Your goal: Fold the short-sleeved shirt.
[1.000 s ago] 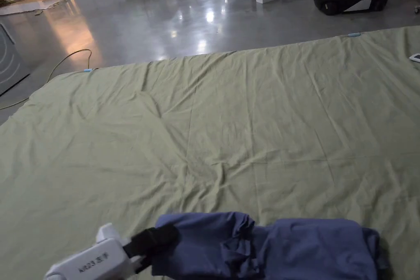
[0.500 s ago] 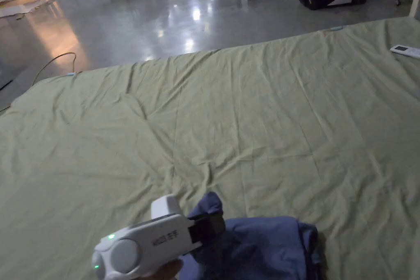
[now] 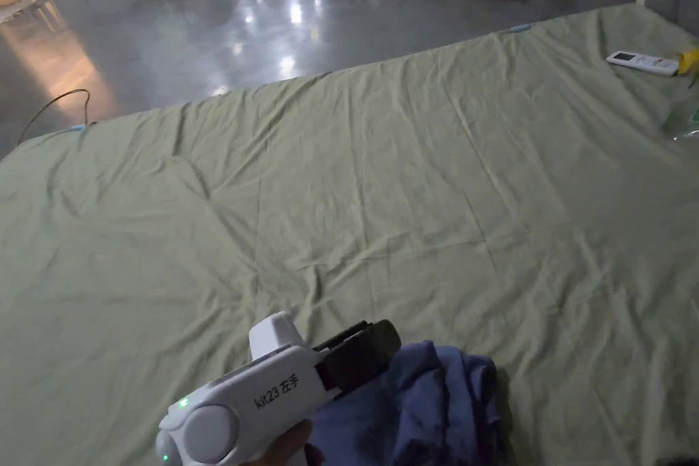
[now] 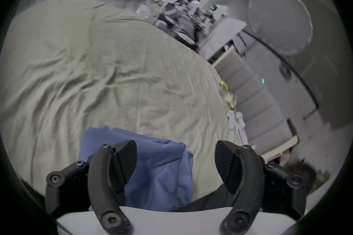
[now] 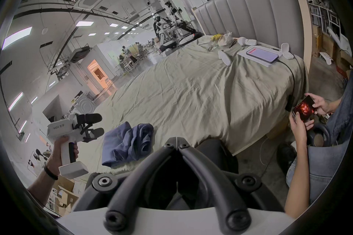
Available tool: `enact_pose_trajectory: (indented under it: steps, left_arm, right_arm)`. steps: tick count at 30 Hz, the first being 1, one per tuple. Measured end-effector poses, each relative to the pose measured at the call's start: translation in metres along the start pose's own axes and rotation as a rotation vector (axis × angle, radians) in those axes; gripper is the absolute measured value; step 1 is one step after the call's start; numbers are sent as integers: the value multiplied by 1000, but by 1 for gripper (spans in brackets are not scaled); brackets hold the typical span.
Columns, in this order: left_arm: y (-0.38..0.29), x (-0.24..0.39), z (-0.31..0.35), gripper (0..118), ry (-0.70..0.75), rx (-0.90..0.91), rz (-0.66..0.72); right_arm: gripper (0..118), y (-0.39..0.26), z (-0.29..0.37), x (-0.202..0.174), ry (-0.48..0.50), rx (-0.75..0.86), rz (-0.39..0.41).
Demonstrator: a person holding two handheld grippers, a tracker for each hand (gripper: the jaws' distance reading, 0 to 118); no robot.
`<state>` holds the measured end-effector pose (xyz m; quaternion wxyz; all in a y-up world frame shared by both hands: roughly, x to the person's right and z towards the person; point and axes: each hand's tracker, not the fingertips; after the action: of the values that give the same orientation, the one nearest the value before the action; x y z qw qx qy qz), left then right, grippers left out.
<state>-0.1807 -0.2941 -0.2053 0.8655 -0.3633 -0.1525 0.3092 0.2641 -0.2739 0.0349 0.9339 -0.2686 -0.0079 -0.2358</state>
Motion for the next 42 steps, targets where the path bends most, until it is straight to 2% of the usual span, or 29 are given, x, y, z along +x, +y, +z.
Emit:
enact_pose_trajectory:
  steps: [2,3,8,10,12,14,17,20,24,29,31,33,34,35,37,38,39,40,41,42]
  left_arm:
    - [-10,-14,-14,16,-58,-62,72]
    - [-18,-16,-27,5,-57,-94,93]
    - [-65,-22,-91,5,-104,-249,147]
    - [-82,-18,-112,4,-13,-337,73]
    - [-94,-16,-124,1,-48,-322,-12]
    - [-89,-6,-121,1,6,-315,-42]
    - [-84,-7,-122,1,0,-336,-63]
    - [-75,-9,-113,1,-39,-347,-5]
    - [-51,-7,-60,1,-160,-214,-86]
    - [-21,-38,25,1,-163,-91,-74]
    - [-17,-54,47,1,-151,-43,-37]
    - [-17,-70,58,1,-131,-16,5]
    - [-18,-76,59,2,-117,-18,20]
    - [-20,-81,61,2,-93,-11,39]
    - [-24,-88,67,5,-71,0,60]
    - [-26,-91,68,6,-85,0,67]
    - [-28,-96,68,12,-110,0,79]
    - [-29,-100,66,29,-134,-3,97]
    - [-28,-104,63,50,-144,-18,122]
    - [-26,-108,59,72,-138,-29,136]
  right_arm:
    - [0,0,0,0,3,12,-1]
    - [0,0,0,-1,3,18,-6]
    - [0,-1,6,-4,1,25,-21]
    - [0,-3,7,-2,-10,18,-10]
    - [0,-4,7,-1,-26,7,3]
    - [0,-5,7,-1,-36,1,11]
    - [0,-4,4,-3,-24,-7,17]
    - [0,-2,-1,-12,-10,-17,62]
    - [0,1,-11,-27,31,-35,120]
    - [0,8,-62,-64,167,-132,177]
    - [0,4,-106,-90,262,-243,153]
    - [0,-6,-163,-127,368,-436,295]
    - [0,-13,-182,-141,363,-405,344]
    - [0,-18,-203,-153,361,-383,350]
    - [0,-23,-247,-160,363,-421,238]
    - [0,-26,-267,-157,332,-460,183]
    - [0,-30,-286,-154,287,-520,164]
    - [0,-35,-300,-148,221,-572,188]
    - [0,-39,-310,-135,211,-604,159]
    - [0,-40,-309,-123,298,-580,44]
